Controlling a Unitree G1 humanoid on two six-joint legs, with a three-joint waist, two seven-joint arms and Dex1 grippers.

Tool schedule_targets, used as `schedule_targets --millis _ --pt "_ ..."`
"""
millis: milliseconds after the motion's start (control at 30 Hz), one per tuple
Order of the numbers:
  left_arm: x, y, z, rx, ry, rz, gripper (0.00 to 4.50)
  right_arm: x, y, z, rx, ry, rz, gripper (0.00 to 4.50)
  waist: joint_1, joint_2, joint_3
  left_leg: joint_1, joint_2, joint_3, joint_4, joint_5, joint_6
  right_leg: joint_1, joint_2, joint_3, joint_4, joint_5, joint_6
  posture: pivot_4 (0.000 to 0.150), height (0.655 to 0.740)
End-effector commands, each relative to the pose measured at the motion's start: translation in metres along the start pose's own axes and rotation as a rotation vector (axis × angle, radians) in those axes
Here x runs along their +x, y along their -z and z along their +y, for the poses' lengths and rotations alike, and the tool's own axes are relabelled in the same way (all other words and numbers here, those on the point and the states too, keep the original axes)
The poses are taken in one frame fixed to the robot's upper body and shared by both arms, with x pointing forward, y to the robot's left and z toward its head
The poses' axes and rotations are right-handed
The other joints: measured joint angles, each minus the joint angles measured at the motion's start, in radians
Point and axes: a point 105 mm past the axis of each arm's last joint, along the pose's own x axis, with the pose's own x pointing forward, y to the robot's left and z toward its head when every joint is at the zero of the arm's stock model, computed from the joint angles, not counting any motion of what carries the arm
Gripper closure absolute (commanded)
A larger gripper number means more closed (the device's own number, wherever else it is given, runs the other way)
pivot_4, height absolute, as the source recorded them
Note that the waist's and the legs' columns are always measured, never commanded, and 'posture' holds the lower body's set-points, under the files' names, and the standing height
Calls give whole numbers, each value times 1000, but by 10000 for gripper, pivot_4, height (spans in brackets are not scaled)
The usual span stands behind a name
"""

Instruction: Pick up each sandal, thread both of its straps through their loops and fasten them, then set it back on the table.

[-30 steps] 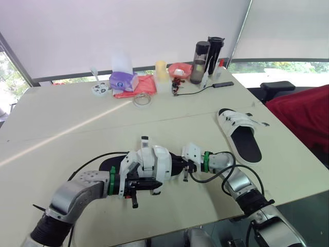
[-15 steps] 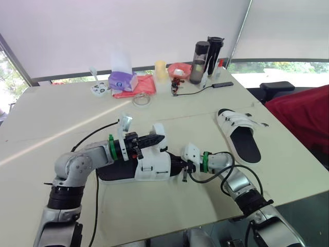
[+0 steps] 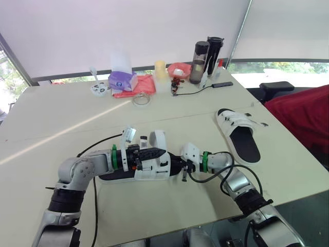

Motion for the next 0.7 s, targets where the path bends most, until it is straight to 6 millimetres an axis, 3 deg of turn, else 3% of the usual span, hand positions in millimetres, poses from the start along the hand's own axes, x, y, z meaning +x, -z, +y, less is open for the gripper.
schedule_targets --millis 33,700 --pt "-3 1 -4 4 24 9 44629 -7 74 37 177 -71 280 44560 0 0 0 0 0 0 0 0 0 0 0 0 0 0 0 1500 7400" --pt "5 19 -5 94 20 90 44629 -7 73 36 171 -62 278 44560 -1 0 0 -1 1 0 0 0 0 -2 -1 0 0 0 0 1500 7400"
